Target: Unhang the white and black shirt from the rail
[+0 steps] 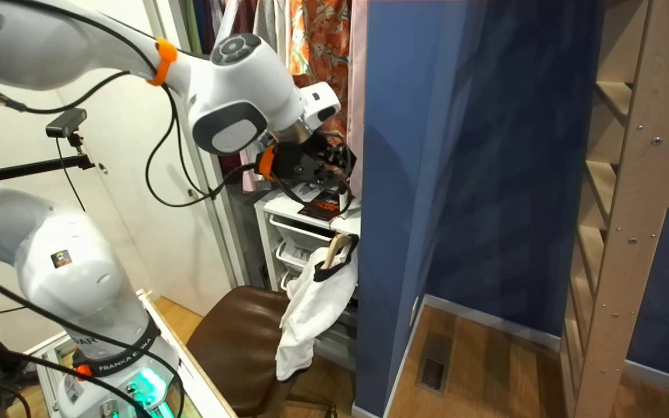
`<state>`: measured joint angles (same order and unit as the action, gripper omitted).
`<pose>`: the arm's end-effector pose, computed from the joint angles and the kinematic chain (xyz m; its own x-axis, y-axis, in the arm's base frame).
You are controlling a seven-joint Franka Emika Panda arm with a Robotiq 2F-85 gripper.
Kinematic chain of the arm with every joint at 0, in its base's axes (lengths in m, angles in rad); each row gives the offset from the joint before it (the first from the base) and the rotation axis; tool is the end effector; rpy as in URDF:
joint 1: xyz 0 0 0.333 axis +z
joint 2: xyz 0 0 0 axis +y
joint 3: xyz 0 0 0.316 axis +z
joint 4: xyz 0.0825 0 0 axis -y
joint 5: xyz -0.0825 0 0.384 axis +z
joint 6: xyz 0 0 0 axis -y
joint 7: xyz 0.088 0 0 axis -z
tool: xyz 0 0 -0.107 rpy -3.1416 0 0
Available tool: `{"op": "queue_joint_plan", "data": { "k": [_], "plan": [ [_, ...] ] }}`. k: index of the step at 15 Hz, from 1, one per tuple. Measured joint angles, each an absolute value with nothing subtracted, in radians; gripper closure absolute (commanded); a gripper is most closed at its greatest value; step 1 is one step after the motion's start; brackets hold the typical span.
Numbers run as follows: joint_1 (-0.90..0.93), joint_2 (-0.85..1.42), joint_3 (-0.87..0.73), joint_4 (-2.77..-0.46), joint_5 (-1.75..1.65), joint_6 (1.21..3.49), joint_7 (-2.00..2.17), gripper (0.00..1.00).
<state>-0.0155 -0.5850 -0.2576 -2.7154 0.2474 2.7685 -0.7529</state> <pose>0.3819 -0.1202 0.4645 0.7497 0.2489 0.6132 0.2319 -0.9666 0.1088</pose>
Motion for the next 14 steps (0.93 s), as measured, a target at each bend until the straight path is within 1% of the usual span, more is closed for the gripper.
{"op": "queue_joint_plan", "data": {
  "k": [6, 14],
  "plan": [
    [-0.017, -0.807, -0.218, -2.715, 0.187, 2.520, -0.554, 0.00],
    [-0.034, -0.938, -0.174, -2.701, 0.117, 2.245, -0.330, 0.00]
  ]
}}
